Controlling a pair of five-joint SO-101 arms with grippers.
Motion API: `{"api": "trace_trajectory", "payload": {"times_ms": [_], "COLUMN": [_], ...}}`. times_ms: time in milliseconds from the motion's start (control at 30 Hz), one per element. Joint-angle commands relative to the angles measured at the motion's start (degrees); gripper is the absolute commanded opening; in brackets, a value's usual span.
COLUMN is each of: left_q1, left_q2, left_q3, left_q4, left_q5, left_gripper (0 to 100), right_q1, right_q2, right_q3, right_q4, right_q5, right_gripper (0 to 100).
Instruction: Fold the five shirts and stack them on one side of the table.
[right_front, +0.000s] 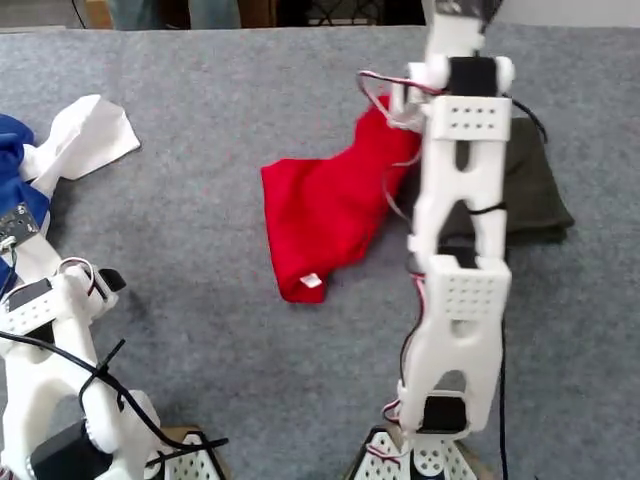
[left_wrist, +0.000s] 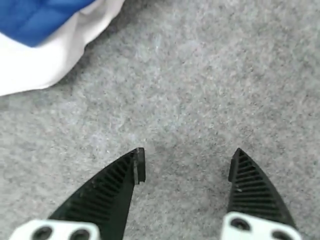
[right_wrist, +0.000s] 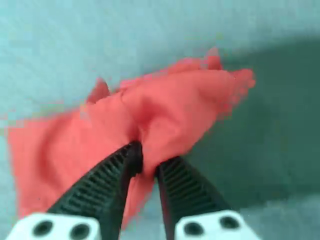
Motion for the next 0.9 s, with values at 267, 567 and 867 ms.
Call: {"api": "trace_trajectory", "payload": {"times_ms": [267, 567, 867], "left_q1": [6.3, 33.8, 53.7], "left_q2": [-1.6, -1.1, -0.9], "left_q3": [-1.3, -17.5, -16.0], "left_q4": [1.0, 14.7, 13.0], "left_q5": [0.0, -0.1, -2.9], "left_gripper": [28, 28, 28], "right_q1": [20.6, 30.2, 38.9], "right_q2": [-21.7, -27.7, -29.9], "right_q3": [50.3, 76.6, 79.1], "right_q4": [-0.4, -12.0, -7.0], "right_q5": [13.7, 28.6, 48.3], "right_gripper": [1.4, 1.5, 26.2]}}
